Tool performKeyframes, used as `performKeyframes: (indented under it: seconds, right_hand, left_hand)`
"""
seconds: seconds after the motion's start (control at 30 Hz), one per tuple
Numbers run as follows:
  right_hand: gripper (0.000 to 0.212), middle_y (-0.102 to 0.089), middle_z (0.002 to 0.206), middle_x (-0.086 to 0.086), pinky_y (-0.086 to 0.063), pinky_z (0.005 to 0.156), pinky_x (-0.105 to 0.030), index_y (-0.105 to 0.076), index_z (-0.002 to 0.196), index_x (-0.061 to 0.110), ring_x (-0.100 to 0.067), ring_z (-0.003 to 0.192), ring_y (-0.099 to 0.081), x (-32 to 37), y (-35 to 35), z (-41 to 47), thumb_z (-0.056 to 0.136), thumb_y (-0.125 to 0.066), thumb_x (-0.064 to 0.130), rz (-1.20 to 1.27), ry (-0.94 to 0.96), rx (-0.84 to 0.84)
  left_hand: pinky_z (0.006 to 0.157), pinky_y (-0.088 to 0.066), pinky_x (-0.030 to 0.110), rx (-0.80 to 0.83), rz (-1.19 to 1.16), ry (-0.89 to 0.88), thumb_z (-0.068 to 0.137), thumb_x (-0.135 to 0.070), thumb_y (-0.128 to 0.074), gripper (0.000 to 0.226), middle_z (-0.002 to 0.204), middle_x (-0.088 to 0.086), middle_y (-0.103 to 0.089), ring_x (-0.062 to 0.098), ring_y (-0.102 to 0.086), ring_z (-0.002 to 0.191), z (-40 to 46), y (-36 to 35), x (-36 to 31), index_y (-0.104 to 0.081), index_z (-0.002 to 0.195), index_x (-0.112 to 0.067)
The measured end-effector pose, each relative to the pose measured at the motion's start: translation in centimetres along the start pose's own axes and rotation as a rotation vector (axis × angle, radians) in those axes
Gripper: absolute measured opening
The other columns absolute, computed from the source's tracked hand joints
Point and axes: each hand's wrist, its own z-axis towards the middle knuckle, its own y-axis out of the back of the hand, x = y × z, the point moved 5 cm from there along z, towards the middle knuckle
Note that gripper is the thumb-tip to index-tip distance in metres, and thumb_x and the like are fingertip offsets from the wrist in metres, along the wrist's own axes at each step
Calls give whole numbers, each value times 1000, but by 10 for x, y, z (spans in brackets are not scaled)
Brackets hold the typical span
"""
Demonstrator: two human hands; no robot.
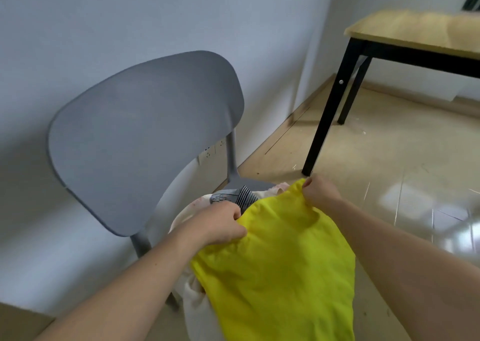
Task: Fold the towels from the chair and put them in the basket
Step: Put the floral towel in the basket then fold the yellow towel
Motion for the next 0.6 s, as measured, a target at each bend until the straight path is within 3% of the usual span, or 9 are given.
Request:
performKeyframes:
  seconds: [0.13,0.27,0.3,0.4,0.5,0.6]
  right_hand:
    - [24,-62,93,-7,-46,57,-25,-64,109,7,-16,71,-52,3,27,-34,93,-46,10,59,23,1]
    - [33,-56,109,-12,-48,77,-31,-54,125,4,-21,90,-50,14,59,-75,92,-49,5,122,31,44]
    - [32,-57,111,-15,-49,80,-33,-55,123,1,-22,91,-51,18,71,-87,91,-50,6,140,40,41]
    - [25,-61,101,-17,-51,83,-37,-62,110,-2,-21,85,-54,30,116,-125,93,-53,13,246,93,0]
    - [15,-58,90,-11,-54,82,-37,-62,96,5,-20,82,-55,40,164,-171,92,-56,18,371,170,-67]
    - [9,-59,88,-11,-52,66,-26,-60,87,11,-17,75,-57,51,213,-220,92,-59,19,440,291,-152]
  left_hand:
    - [57,-35,30,-52,-61,33,83,-38,-58,32,71,-3,-45,16,-43,63,-26,4,16,-40,64,-20]
    - [59,-38,29,-98,-124,-21,90,-29,-54,11,82,0,-51,15,-45,67,-63,30,-1,-54,85,-19]
    - [56,-39,26,-104,-195,-43,91,-23,-53,5,82,1,-52,13,-46,65,-74,38,-11,-55,94,-19]
    - [50,-43,20,-43,-559,-104,92,-6,-52,26,77,4,-58,10,-52,55,-110,65,-41,-59,111,-21]
    - [67,-52,35,-38,-726,-204,91,-2,-51,25,86,13,-66,23,-58,72,-146,95,-74,-72,94,-17]
    - [65,-58,33,-7,-855,-327,86,8,-43,28,83,16,-66,24,-63,69,-188,128,-113,-66,98,-4]
